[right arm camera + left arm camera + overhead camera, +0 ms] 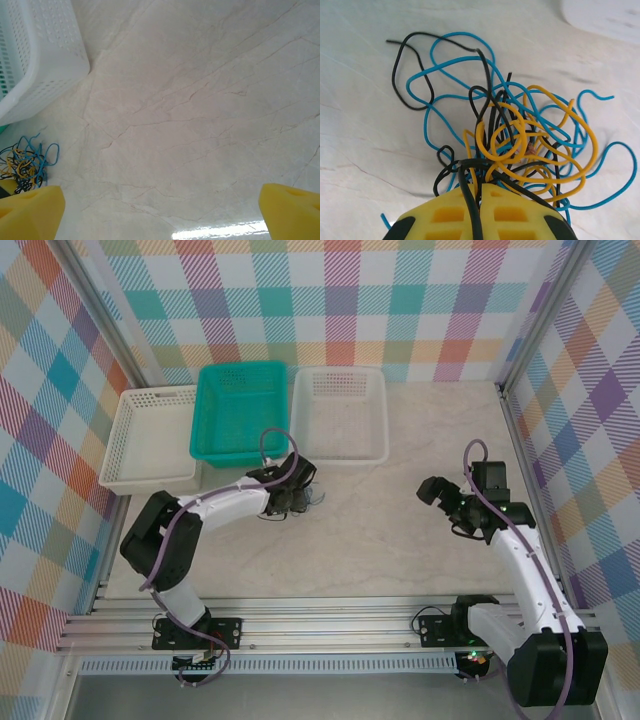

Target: Untangle the cables

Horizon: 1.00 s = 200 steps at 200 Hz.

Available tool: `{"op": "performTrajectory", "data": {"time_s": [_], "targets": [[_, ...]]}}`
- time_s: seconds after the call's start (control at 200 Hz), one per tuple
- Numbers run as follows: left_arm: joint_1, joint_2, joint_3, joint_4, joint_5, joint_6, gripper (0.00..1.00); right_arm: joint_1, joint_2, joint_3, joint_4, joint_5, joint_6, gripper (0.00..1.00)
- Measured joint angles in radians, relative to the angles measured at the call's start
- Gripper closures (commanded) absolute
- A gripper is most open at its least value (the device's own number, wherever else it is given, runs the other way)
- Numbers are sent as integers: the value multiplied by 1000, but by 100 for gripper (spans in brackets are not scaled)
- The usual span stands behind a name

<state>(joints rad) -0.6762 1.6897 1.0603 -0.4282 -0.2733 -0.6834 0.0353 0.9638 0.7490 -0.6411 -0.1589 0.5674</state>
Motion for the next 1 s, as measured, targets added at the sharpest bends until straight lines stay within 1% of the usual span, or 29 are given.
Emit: {"op": "performTrajectory", "data": {"time_s": [0.08, 0.17, 0.25, 0.33, 0.445, 0.495, 0.64, 0.72, 0.815, 0.895, 1.0], "targets": [[-30, -43, -43, 48, 60, 4, 100, 0, 2, 0, -1, -33, 0, 0], [-55, -81, -104, 140, 175, 2, 100, 0, 1, -8, 15, -97, 0, 0], [-78, -85, -137, 204, 256, 0, 100, 4, 1, -28, 35, -165, 5, 0], [-113, -87, -158, 254, 307, 0, 100, 8, 1, -57, 55, -229, 25, 0], [-165, -89, -191, 343, 358, -9, 100, 19, -9, -118, 107, -323, 80, 6], [-182, -89, -211, 393, 380, -34, 100, 25, -16, -145, 130, -364, 104, 8], [-192, -88, -263, 520, 430, -106, 100, 51, -18, -182, 177, -453, 172, 15], [-192, -82, -267, 565, 446, -134, 100, 69, -18, -192, 198, -471, 198, 18], [-192, -78, -267, 617, 466, -153, 100, 87, -13, -217, 233, -471, 237, 18], [-192, -77, -269, 654, 486, -164, 100, 93, 3, -266, 308, -483, 314, 18], [-192, -77, -273, 683, 499, -166, 100, 110, 17, -344, 412, -481, 434, 24]]}}
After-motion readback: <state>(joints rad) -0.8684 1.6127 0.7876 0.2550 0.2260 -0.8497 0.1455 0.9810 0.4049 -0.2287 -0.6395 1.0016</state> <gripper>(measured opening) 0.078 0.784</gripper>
